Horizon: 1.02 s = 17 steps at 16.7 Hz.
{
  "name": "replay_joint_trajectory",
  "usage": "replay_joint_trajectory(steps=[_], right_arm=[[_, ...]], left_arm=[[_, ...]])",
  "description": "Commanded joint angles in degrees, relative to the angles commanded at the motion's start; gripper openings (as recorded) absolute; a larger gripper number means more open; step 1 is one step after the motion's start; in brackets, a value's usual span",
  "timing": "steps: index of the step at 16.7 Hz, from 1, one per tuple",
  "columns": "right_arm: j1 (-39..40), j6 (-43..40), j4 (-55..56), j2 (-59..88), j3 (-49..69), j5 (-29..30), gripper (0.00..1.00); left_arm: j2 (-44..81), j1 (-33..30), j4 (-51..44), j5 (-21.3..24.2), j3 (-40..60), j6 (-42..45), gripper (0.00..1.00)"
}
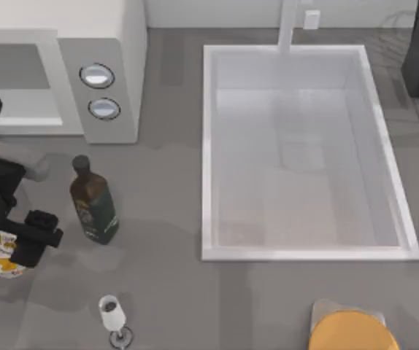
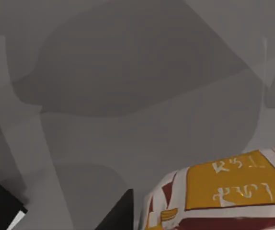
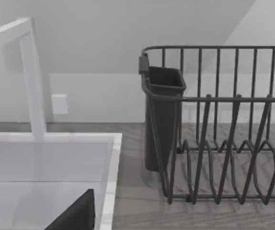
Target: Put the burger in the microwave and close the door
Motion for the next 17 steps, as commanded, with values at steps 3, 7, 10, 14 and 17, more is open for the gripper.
replay_joint_trajectory(steps=[3,7,10,14,17], right_arm=[[0.0,0.0,0.0,0.0,0.0,0.0,1.0],[0.0,0.0,0.0,0.0,0.0,0.0,1.0],[0.0,0.0,0.0,0.0,0.0,0.0,1.0],[0.0,0.0,0.0,0.0,0.0,0.0,1.0],[0.0,0.0,0.0,0.0,0.0,0.0,1.0]], left_arm=[[5.8,6.4,17.1,1.8,-0.3,-2.6,0.0],[14.4,12.7,45.9,5.8,-1.9,-5.8,0.0],[19.9,16.1,65.5,9.1,-4.2,-7.3,0.0],[26.0,18.6,84.1,12.9,-7.7,-7.3,0.0],[27.9,18.9,92.3,14.4,-10.2,-6.6,0.0]])
